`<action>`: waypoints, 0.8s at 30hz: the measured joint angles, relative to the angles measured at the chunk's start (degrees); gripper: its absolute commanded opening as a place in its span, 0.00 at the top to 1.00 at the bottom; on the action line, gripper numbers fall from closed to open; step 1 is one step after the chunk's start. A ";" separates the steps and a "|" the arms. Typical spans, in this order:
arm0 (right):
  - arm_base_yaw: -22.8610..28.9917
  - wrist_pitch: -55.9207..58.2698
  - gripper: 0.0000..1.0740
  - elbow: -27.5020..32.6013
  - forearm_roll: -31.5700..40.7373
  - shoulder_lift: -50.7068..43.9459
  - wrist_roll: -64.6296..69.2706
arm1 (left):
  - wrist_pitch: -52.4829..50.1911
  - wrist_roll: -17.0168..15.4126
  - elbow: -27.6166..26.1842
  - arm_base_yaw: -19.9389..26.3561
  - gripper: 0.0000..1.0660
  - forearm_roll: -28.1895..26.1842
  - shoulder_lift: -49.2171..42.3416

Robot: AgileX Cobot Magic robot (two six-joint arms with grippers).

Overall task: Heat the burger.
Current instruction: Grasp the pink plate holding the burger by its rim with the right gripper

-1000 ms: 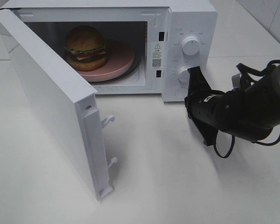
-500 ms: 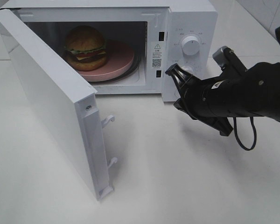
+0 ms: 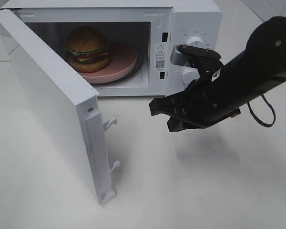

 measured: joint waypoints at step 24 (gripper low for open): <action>0.00 23.38 0.96 -6.82 -15.24 -0.06 -60.79 | 0.00 0.00 0.00 0.00 0.08 0.00 0.00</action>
